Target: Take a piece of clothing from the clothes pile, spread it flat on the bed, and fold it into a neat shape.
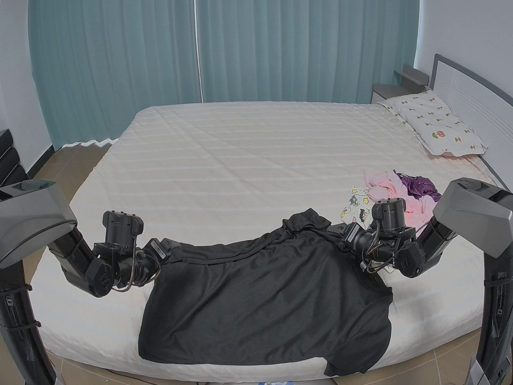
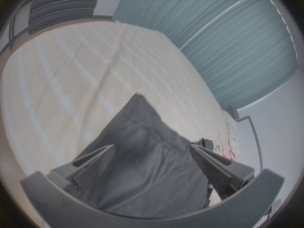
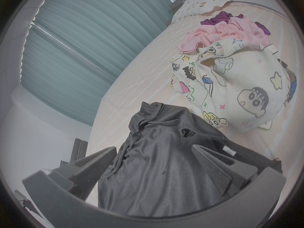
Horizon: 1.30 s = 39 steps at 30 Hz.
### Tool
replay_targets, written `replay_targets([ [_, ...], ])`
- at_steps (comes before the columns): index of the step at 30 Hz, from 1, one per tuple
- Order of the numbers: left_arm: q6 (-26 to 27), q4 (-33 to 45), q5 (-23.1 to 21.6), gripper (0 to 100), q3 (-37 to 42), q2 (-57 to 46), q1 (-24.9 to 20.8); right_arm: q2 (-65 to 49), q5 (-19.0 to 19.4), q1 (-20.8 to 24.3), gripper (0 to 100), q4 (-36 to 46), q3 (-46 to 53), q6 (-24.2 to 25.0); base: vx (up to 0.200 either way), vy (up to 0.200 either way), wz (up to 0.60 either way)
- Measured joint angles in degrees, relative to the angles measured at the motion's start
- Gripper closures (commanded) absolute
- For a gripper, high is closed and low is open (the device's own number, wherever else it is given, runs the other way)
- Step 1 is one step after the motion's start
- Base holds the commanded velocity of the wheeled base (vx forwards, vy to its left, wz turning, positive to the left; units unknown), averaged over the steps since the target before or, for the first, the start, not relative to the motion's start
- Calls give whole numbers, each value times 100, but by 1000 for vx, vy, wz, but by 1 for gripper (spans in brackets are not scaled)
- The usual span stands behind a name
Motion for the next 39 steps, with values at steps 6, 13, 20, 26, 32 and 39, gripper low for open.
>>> replay_targets([
  [6, 418, 675, 27, 0, -1158, 579, 245, 20, -49, 30, 0, -29, 41, 6, 0, 0, 0],
  [13, 588, 1242, 51, 0, -2013, 1211, 333, 39, -84, 29, 0, -40, 85, 6, 0, 0, 0],
  [20, 625, 1245, 62, 100, -2128, 1440, 239, 48, -87, 27, 0, -41, 72, 2, 0, 0, 0],
  [26, 878, 1300, 152, 100, -2181, 1549, 217, 61, -95, 29, 0, 2, 26, -11, 0, 0, 0],
  [32, 900, 1321, 485, 100, -2478, 1669, 236, 111, -87, 27, 0, 26, -105, -22, 0, 0, 0],
  [39, 864, 1328, 614, 100, -2777, 1710, 263, 334, -88, 27, 0, 105, -614, -38, 0, 0, 0],
])
